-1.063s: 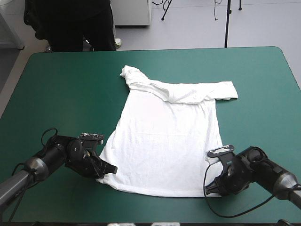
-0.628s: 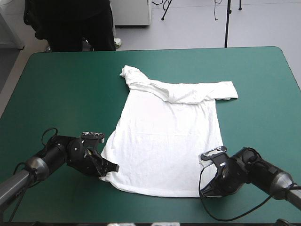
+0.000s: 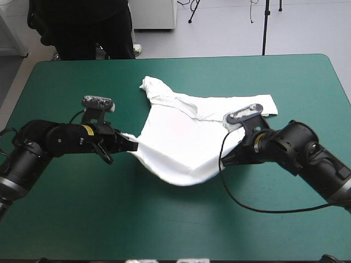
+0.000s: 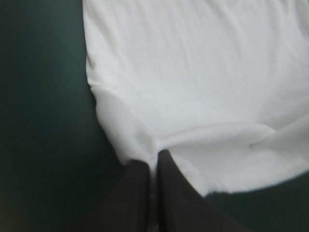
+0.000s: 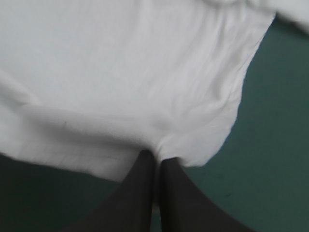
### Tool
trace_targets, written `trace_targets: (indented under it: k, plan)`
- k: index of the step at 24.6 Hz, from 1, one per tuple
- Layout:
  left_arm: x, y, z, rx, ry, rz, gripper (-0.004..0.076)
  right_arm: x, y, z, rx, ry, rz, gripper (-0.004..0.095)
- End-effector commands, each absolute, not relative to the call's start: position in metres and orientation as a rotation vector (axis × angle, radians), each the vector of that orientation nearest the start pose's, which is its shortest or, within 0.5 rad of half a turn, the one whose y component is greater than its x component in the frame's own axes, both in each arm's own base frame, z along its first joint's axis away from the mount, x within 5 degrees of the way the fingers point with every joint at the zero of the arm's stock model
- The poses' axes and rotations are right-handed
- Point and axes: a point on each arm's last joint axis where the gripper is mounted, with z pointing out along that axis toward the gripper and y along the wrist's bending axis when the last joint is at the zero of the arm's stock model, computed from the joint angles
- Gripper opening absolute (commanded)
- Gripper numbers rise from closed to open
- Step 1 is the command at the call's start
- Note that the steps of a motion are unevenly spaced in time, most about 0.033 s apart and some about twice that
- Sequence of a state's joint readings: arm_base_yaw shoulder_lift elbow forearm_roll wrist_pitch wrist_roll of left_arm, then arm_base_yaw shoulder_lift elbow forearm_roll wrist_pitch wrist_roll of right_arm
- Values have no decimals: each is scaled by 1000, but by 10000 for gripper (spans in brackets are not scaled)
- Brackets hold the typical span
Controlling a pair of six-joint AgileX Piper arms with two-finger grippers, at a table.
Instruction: Fold the cloth
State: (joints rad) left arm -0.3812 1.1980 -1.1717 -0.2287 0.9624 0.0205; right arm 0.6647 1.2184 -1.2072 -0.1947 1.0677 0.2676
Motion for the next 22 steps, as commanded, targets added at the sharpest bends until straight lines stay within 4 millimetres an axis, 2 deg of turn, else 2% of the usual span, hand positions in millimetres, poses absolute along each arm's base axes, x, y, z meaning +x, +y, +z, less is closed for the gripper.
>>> trace_targets:
  k: [1, 3, 7, 14, 18, 19, 22]
  plan:
    - [206, -100, 440, 416, 2196, -448, -9, 192, 116, 443, -469, 2237, 67, -17]
    - [199, -96, 480, 418, 2062, -442, -9, 186, 105, 485, -408, 2107, 55, -17]
    - [173, -85, 555, 403, 1751, -446, -9, 167, 81, 551, -295, 1871, 51, -17]
    - [137, -70, 613, 408, 1467, -414, -9, 139, 60, 607, -267, 1604, 100, -17]
    - [114, -61, 637, 399, 1345, -406, -9, 120, 47, 633, -235, 1464, 140, -17]
    - [103, -58, 647, 411, 1291, -411, -9, 111, 42, 644, -229, 1395, 158, -17]
    - [85, -53, 661, 405, 1205, -438, -9, 97, 32, 660, -203, 1283, 188, -17]
